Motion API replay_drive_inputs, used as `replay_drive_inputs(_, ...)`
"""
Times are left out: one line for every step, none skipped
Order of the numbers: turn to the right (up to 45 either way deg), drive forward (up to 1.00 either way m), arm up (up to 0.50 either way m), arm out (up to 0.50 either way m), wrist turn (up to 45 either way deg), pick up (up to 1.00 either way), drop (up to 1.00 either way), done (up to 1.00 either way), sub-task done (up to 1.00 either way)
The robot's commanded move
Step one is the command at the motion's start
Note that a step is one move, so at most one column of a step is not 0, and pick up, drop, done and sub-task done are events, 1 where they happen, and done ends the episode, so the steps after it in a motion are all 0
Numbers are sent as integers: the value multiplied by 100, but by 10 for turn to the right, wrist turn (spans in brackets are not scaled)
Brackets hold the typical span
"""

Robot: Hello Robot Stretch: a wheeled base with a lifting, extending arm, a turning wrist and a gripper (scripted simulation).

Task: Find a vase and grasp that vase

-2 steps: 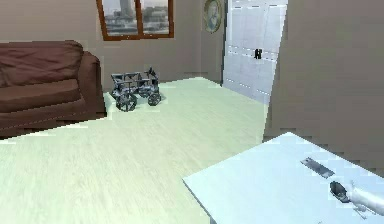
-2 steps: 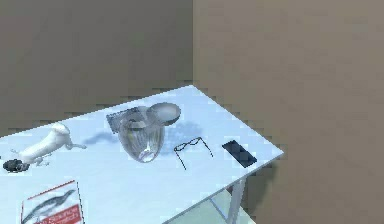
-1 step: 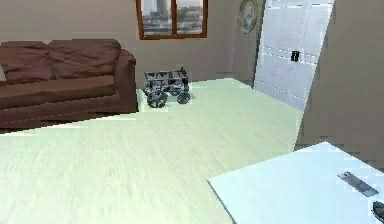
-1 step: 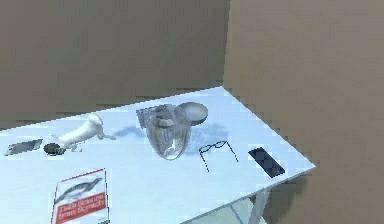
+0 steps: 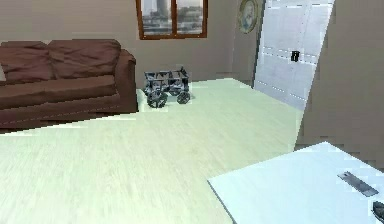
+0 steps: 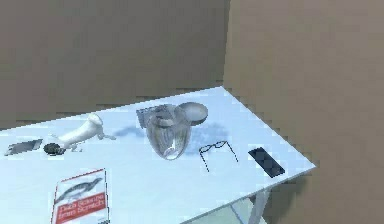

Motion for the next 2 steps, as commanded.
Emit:
replay_drive_inputs(0,0,38,0,0,0,0,0,0)
replay_drive_inputs(0,0,0,30,0,0,0,0,0)
